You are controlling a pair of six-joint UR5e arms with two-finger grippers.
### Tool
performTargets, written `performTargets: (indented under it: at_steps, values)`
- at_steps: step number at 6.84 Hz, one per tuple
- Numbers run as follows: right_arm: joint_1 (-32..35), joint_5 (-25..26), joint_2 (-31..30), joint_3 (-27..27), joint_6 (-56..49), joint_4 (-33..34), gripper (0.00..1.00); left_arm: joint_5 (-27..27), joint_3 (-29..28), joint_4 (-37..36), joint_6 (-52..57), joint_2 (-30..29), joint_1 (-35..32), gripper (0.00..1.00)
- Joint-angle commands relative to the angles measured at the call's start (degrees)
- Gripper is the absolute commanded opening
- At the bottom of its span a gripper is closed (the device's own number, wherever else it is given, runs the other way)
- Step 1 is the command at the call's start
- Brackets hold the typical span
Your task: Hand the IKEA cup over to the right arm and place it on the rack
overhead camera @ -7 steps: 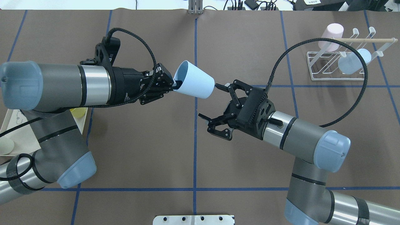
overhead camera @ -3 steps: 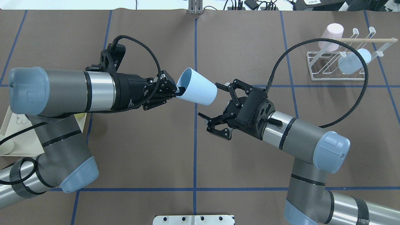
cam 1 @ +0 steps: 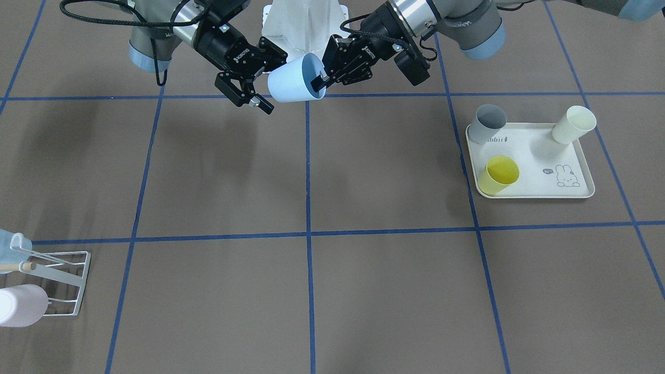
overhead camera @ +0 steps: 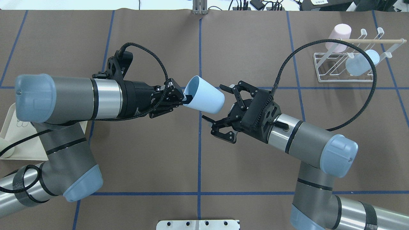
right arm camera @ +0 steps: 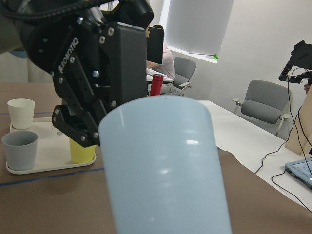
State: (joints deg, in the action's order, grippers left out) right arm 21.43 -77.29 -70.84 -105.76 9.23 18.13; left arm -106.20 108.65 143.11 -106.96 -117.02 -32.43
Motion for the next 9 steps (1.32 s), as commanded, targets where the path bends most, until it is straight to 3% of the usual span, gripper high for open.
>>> performTargets:
  at_steps: [1, 3, 4, 5, 7, 8, 9]
  values:
    - [-0.16, -0.06, 0.00, -0.06, 0.00, -0.03, 0.98, 0.03, -0.72, -0.03, 0.00, 0.03, 0.70, 0.00]
    - [-0.51, 0.03, 0.00, -0.06, 0.00, 0.06, 0.97, 0.12, -0.81, -0.03, 0.26, -0.05, 0.97, 0.00]
    - [-0.60, -0.06, 0.00, -0.06, 0.00, -0.03, 0.87, 0.12, -1.07, -0.03, 0.26, -0.05, 0.97, 0.00]
    - [-0.69, -0.06, 0.09, -0.06, 0.00, 0.06, 0.71, 0.12, -1.07, -0.03, 0.26, -0.05, 0.97, 0.00]
    - [-0.69, 0.12, 0.09, -0.06, 0.09, -0.03, 0.56, 0.38, -1.07, 0.06, 0.26, -0.14, 0.97, 0.00]
    - [-0.60, 0.12, 0.00, -0.06, 0.09, -0.03, 0.40, 0.29, -1.07, -0.03, 2.01, -0.40, 0.97, 0.22]
    - [-0.60, 0.73, 0.00, -0.06, 0.09, -0.03, 0.33, 0.47, -0.99, 0.06, 5.42, -0.41, 0.88, 0.99]
